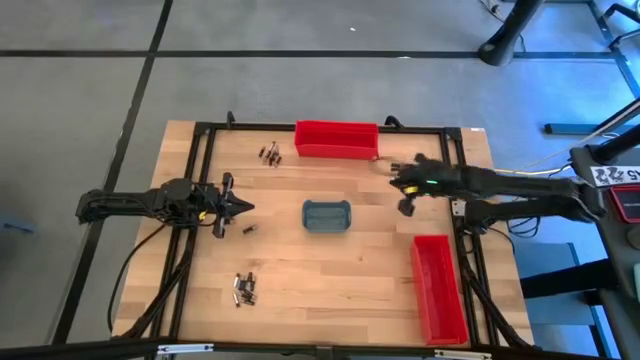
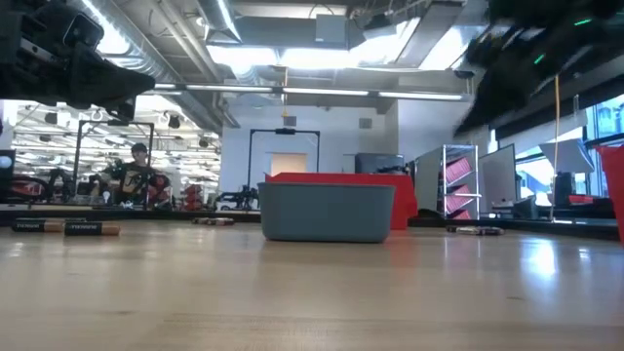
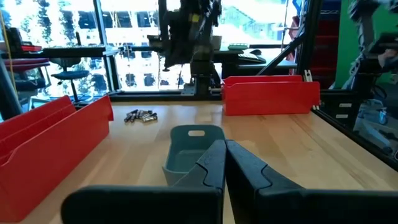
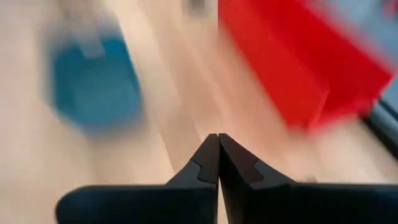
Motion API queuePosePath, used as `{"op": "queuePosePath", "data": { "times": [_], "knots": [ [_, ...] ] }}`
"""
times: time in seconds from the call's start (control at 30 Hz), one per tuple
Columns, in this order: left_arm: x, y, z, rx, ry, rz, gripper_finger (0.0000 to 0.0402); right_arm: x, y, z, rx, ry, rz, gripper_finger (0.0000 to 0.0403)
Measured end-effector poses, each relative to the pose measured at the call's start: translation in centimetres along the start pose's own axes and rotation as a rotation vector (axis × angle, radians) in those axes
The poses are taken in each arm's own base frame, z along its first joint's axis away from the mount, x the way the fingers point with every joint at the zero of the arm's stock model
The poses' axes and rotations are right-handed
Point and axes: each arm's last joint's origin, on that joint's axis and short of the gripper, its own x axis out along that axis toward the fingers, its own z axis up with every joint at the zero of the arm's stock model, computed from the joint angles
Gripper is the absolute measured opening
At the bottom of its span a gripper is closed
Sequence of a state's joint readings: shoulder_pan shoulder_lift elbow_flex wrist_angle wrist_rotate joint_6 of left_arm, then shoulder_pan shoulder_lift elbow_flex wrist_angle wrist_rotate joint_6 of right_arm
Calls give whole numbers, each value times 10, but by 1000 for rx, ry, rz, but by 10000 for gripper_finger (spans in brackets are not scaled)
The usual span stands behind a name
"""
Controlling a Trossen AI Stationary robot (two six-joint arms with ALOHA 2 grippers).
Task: Sort batteries
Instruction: Put the silver battery into the bottom red bin
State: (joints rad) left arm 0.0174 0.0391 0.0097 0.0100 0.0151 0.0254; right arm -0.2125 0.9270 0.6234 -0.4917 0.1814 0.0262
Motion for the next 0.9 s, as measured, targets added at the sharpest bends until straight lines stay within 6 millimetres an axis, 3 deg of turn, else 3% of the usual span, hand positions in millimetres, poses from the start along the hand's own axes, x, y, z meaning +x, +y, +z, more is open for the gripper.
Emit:
{"op": "queuePosePath", "data": {
  "times": [0.13, 0.2, 0.37, 0.63, 0.9],
  "knots": [
    [0, 0, 0, 0, 0, 0, 1, 34, -12, 17, 22, 309, -91, 5],
    [0, 0, 0, 0, 0, 0, 1, 51, -19, 16, 50, 451, -71, 5],
    [0, 0, 0, 0, 0, 0, 1, 78, -39, 13, 160, 544, 26, 35],
    [0, 0, 0, 0, 0, 0, 1, 83, -67, 7, 356, 550, -20, 159],
    [0, 0, 0, 0, 0, 0, 1, 92, -66, 3, 428, 584, -28, 177]
  ]
}}
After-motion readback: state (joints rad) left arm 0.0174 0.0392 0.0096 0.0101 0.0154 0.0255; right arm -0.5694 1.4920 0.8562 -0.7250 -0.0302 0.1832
